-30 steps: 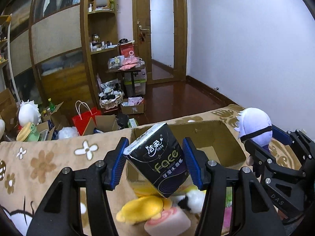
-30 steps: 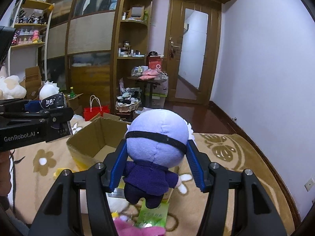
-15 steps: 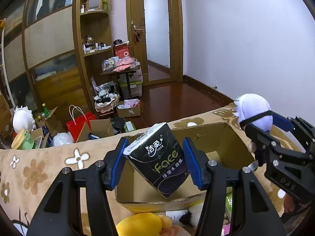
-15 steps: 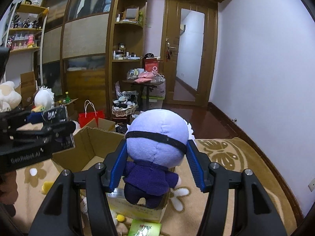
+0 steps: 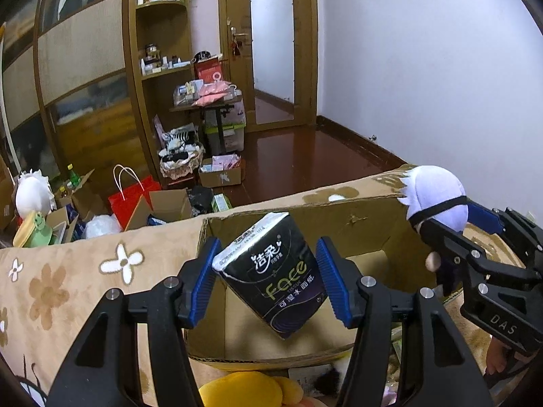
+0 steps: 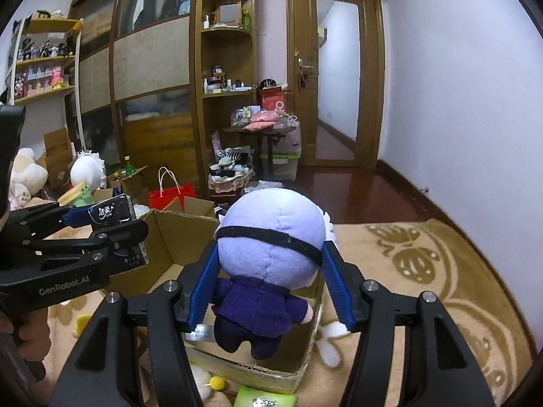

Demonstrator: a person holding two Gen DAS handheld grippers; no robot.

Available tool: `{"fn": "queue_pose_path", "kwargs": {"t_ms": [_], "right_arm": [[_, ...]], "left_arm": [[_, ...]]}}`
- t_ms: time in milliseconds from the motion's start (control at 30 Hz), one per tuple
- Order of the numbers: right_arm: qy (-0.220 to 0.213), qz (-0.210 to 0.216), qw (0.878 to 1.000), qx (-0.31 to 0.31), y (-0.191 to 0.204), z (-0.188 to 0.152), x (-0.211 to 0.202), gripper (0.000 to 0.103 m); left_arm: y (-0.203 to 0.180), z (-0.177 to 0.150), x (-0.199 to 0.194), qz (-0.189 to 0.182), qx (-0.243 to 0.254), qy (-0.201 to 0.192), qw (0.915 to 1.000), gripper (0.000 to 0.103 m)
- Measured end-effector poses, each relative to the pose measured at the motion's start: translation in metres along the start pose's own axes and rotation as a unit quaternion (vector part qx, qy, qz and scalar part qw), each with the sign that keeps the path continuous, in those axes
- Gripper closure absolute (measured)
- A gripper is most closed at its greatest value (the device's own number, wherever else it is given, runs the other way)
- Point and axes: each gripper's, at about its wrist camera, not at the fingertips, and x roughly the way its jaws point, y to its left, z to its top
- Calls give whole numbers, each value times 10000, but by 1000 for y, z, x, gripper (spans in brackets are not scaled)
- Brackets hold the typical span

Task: Organize soft objects
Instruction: 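Lift the tissue pack with the left tool while the right tool carries the doll over the box, then open the left tool dropping the tissue pack while the right tool releases the doll into the box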

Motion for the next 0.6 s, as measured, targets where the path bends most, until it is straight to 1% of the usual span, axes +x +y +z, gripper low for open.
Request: {"fn": "queue_pose_path", "kwargs": {"t_ms": [167, 300, 333, 367, 400, 467, 600], "right_arm": [[68, 77, 9999, 35, 1, -3, 5, 39], [120, 99, 9999, 32, 3, -3, 8, 39], [140, 122, 9998, 44, 3, -4, 7, 39], [168, 153, 9997, 56, 3, -5, 7, 38], [179, 148, 9997, 57, 3, -6, 6, 38], [212, 167, 9996, 47, 4, -6, 8, 36], [265, 226, 9993, 107, 4, -8, 12, 36]], "left_arm": [[1, -4, 6, 26, 8, 127, 9999, 46], [1, -6, 6, 60, 49, 152, 9999, 45], [1, -6, 6, 94, 66, 160, 9998, 43], [1, -7, 6, 132, 75, 166, 9997, 34], [1, -8, 5, 177, 64, 140, 9997, 29], [2, -9, 4, 203, 40, 95, 9997, 27], [6, -10, 6, 256, -14, 188, 9995, 22]]}}
